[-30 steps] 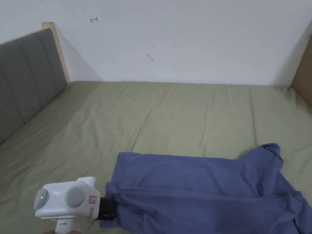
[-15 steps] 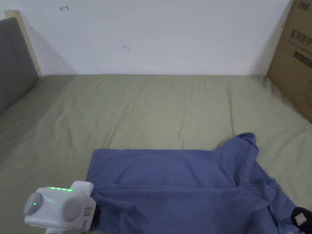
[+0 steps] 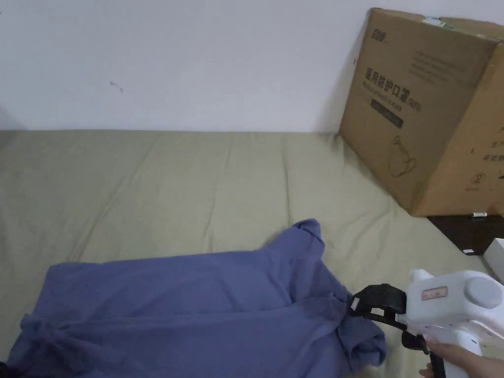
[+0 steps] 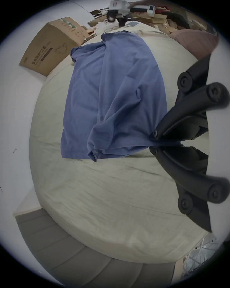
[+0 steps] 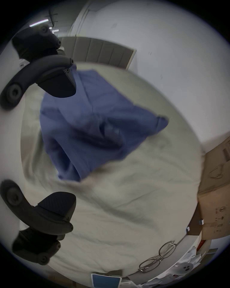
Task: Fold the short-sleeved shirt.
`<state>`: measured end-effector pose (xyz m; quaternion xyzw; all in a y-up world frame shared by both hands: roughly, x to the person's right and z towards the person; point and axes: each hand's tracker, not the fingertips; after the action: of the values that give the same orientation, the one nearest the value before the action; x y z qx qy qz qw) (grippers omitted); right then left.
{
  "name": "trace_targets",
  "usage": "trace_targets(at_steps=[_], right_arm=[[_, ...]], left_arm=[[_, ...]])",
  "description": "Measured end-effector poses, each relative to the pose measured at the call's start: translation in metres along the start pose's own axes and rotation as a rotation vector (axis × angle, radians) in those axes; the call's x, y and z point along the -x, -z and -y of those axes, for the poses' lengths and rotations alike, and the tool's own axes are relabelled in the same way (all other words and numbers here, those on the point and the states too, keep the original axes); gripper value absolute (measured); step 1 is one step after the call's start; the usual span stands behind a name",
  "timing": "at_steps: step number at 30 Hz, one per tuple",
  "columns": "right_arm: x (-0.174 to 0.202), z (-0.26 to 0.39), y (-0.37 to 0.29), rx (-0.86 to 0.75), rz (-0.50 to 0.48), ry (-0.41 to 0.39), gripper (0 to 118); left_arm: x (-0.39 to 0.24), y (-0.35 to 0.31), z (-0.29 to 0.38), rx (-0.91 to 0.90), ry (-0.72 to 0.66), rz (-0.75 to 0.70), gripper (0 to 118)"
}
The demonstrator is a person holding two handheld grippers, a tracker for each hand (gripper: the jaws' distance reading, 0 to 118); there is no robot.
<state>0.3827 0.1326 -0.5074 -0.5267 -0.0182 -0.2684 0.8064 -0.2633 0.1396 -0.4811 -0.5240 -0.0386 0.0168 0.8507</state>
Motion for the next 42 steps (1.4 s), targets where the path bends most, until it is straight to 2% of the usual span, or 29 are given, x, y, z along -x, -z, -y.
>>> trace_targets(at_steps=[2,4,5,6,7,8,9,10,12,14,15,18,19,21,24,28,31,33,36,38,39,40,41,42], right_arm=[[0.001,-0.001,0.016,0.002,0.051,-0.004,118],[-0.004,-0.004,0.030,0.059,0.005,0.019,115],[-0.009,-0.004,0.036,0.086,-0.009,0.041,104],[-0.010,-0.002,0.040,0.096,-0.015,0.054,87],[-0.011,0.000,0.043,0.094,-0.014,0.060,60],[-0.009,0.002,0.043,0.093,0.004,0.053,26],[-0.008,0.005,0.042,0.080,0.092,0.005,13],[-0.009,0.007,0.043,0.064,0.141,-0.048,11],[-0.011,0.007,0.043,0.093,0.066,-0.047,6],[-0.006,0.007,0.029,0.069,0.079,-0.063,5],[-0.003,0.007,0.023,0.045,0.100,-0.093,5],[0.008,0.008,-0.009,-0.017,0.191,-0.260,5],[0.009,0.011,-0.021,-0.033,0.194,-0.282,5],[0.022,0.029,-0.053,-0.042,0.155,-0.260,5],[0.018,0.055,-0.088,-0.058,0.119,-0.213,5],[-0.003,0.104,-0.116,0.002,0.020,-0.124,5],[-0.026,0.138,-0.109,0.044,-0.011,-0.077,5],[-0.035,0.151,-0.089,0.056,0.056,-0.074,5],[-0.035,0.163,-0.060,0.078,0.117,-0.132,5],[-0.035,0.159,-0.051,0.074,0.121,-0.117,6],[-0.033,0.157,-0.050,0.074,0.121,-0.108,13],[-0.028,0.154,-0.053,0.081,0.138,-0.109,31],[-0.028,0.150,-0.054,0.086,0.197,-0.139,76],[-0.024,0.148,-0.056,0.080,0.235,-0.173,99]], left_arm=[[-0.002,0.000,0.001,0.000,0.000,-0.001,5],[-0.004,0.003,0.000,0.010,0.013,-0.008,5],[-0.005,0.004,0.000,0.017,0.021,-0.012,5],[-0.006,0.006,0.001,0.023,0.025,-0.014,5],[-0.002,0.010,-0.001,0.027,0.025,-0.014,5],[-0.002,0.010,-0.001,0.029,0.021,-0.014,5],[-0.001,0.011,0.000,0.032,0.016,-0.012,5],[0.000,0.011,0.000,0.036,0.010,-0.007,5],[0.001,0.012,0.000,0.034,0.009,-0.006,4],[0.001,0.008,0.000,0.020,0.011,-0.013,4],[0.003,0.005,-0.002,0.012,0.008,-0.022,4],[0.009,-0.015,-0.008,-0.020,-0.003,-0.029,4],[0.012,-0.023,-0.009,-0.036,0.002,-0.039,4],[0.016,-0.038,-0.008,-0.046,0.012,-0.022,4],[0.021,-0.062,0.005,-0.057,0.033,-0.015,3],[0.035,-0.086,0.050,-0.019,-0.017,0.036,4],[0.047,-0.082,0.093,0.029,-0.077,0.088,4],[0.053,-0.068,0.114,0.061,-0.088,0.125,4],[0.053,-0.046,0.129,0.100,-0.076,0.131,5],[0.055,-0.041,0.130,0.096,-0.071,0.127,12],[0.052,-0.044,0.126,0.097,-0.076,0.122,18],[0.055,-0.045,0.124,0.110,-0.106,0.106,28],[0.060,-0.046,0.123,0.131,-0.150,0.120,40],[0.065,-0.048,0.123,0.145,-0.166,0.135,45]])
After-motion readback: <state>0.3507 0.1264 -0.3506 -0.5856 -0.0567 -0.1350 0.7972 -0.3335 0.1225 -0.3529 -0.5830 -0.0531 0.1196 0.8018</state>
